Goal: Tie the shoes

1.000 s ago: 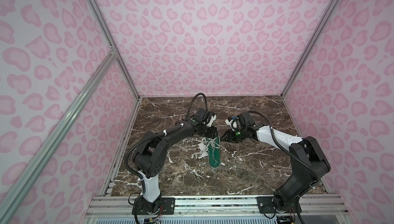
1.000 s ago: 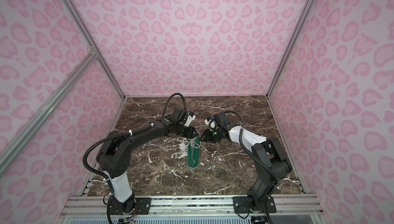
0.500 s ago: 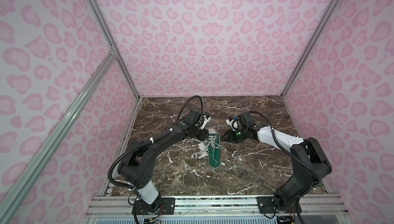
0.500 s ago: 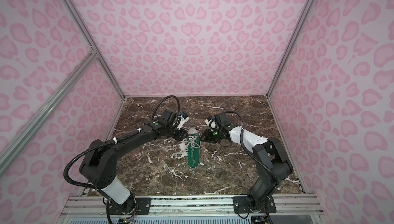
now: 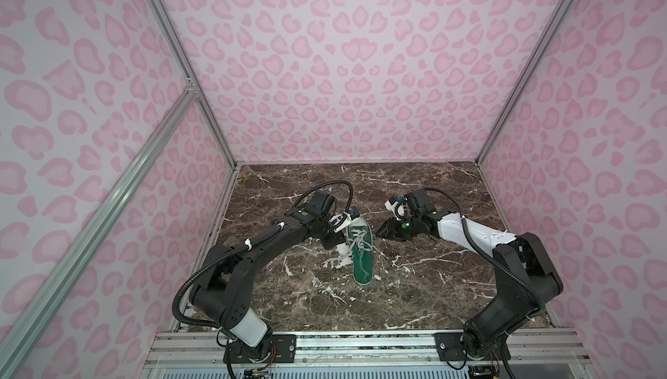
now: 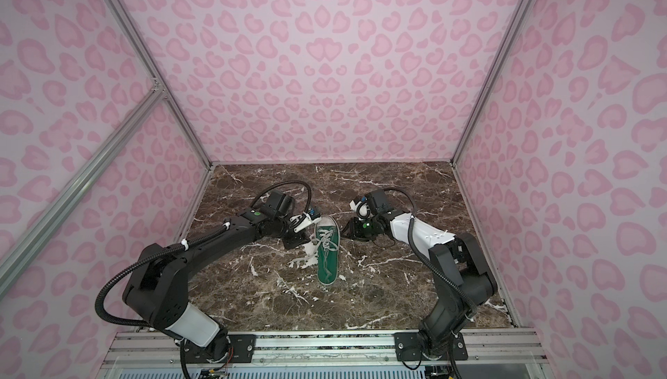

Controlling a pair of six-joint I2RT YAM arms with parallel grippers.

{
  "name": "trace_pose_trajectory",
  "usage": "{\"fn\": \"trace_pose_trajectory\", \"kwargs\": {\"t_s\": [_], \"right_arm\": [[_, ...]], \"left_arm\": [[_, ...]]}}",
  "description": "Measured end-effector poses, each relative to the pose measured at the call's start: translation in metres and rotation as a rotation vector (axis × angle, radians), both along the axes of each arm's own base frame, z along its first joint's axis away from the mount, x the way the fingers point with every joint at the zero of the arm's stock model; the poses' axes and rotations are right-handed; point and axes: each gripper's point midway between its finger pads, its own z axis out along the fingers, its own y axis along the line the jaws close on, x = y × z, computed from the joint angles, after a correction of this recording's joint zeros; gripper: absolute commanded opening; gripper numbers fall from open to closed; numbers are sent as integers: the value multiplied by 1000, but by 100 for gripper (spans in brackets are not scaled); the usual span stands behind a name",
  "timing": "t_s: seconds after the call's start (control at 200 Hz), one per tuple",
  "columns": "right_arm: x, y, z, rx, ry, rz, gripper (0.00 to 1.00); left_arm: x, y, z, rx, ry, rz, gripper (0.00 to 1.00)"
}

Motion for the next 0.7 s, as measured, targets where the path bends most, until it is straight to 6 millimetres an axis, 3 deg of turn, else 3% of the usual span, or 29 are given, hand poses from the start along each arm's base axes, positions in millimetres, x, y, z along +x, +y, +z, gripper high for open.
{"fn": "trace_pose_trajectory", "kwargs": {"t_s": [0.365, 0.7], "right_arm": [[9, -20, 0, -2, 6, -30, 32], [9, -29, 1, -13, 14, -38, 32]], "left_arm": [[10, 0, -34, 73, -61, -160, 40], [13, -8, -42, 53, -63, -214, 39]]}}
